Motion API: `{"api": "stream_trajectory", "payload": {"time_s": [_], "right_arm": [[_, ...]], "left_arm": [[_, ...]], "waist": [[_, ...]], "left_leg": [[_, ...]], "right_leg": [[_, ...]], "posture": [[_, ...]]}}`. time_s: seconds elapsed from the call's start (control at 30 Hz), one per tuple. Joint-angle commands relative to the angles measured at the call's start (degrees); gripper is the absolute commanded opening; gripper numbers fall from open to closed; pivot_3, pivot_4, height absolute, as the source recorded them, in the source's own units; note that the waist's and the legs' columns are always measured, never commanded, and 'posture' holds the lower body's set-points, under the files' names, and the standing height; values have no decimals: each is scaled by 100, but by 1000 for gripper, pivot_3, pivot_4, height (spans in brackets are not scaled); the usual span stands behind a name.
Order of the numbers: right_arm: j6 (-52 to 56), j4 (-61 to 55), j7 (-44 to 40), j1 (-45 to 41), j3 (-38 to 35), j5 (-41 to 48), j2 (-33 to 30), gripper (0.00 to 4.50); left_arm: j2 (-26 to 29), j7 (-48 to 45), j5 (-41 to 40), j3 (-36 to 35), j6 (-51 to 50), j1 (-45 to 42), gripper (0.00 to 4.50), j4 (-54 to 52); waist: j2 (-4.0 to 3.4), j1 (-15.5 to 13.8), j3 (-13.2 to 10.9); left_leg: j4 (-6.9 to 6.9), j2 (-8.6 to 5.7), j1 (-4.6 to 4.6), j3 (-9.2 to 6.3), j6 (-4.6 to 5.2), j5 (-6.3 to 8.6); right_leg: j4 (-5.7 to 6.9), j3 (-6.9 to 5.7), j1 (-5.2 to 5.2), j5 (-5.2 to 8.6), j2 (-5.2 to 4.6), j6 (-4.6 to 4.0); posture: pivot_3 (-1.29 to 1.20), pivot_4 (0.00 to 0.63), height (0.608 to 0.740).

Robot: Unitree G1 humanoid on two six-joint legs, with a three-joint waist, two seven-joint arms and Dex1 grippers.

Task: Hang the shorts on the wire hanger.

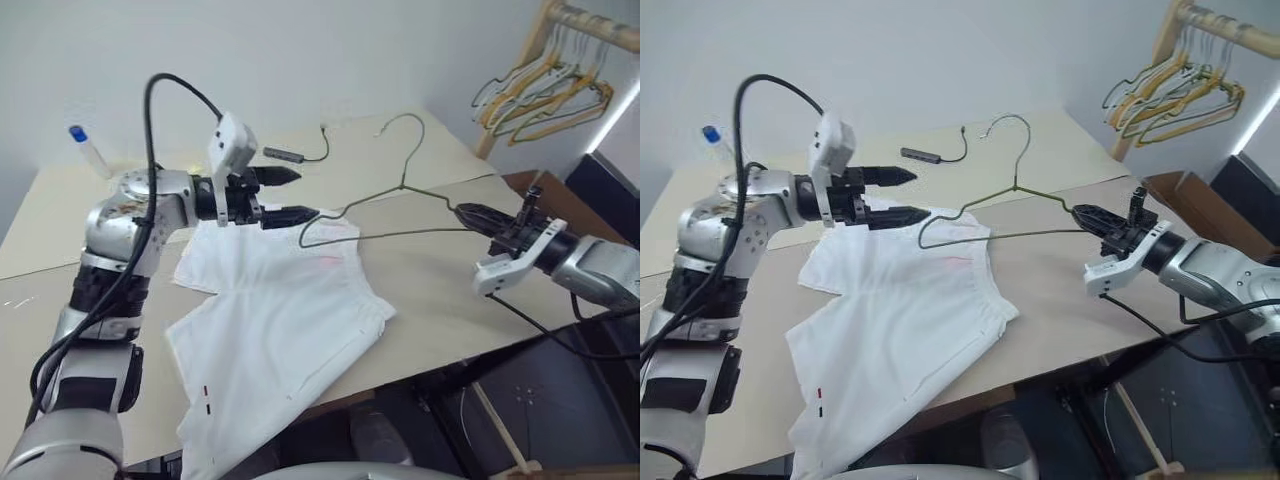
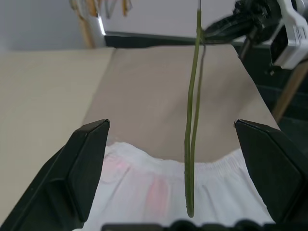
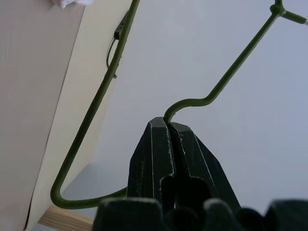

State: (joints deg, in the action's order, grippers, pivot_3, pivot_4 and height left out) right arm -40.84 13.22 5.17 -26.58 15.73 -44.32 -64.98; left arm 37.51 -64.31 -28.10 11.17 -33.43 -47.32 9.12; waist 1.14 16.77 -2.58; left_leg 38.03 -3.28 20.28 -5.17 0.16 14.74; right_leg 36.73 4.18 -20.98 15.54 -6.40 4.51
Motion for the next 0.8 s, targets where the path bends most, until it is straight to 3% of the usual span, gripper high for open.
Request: {"api": "stream_trajectory", "payload": {"time_s": [0.03, 0.13, 0.23, 0.63, 0.7, 0.8], "right_arm": [[-146, -154, -123, -253, -323, 177, 57, 24], [-211, -229, -271, -299, -398, 224, 117, 24], [-249, -241, -367, -324, -456, 227, 119, 0], [-484, -200, -709, -385, -568, 458, 291, 0], [-652, -172, -1116, -280, -539, 1025, 225, 520], [-630, -364, -2036, 75, -508, 2600, 134, 1398]], "left_arm": [[-98, -412, 561, 428, 409, -207, 4500, 248], [-171, -661, 933, 771, 505, -270, 4500, 399], [-234, -695, 1171, 848, 643, -218, 3924, 442], [-297, -505, 1278, 435, 604, -32, 71, 330], [-236, -529, 1194, 301, 569, 37, 25, 262], [-99, -359, 1234, 108, 595, 201, 25, 131]], "waist": [[0, 73, 0], [0, 161, 0], [0, 215, 0], [0, 295, 0], [0, 294, 0], [2, 294, -1]], "left_leg": [[0, 1, -1, -3, 0, 0], [1, 0, -1, -16, 1, -1], [1, 1, -2, -21, 1, -1], [4, 1, -4, -27, 1, -1], [4, 3, -5, -29, 1, -1], [5, 4, -6, -32, 2, -1]], "right_leg": [[0, 2, 1, -1, 0, 1], [2, -1, 3, -2, -2, 3], [3, -3, 3, -1, -1, 5], [9, -3, 6, -1, -3, 7], [9, -5, 8, -1, -3, 7], [4, -10, 20, -2, -4, 8]], "posture": [[-288, 0, 740], [-293, 0, 740], [-299, 0, 740], [-286, 0, 740], [-284, 0, 740], [-280, 0, 740]]}}
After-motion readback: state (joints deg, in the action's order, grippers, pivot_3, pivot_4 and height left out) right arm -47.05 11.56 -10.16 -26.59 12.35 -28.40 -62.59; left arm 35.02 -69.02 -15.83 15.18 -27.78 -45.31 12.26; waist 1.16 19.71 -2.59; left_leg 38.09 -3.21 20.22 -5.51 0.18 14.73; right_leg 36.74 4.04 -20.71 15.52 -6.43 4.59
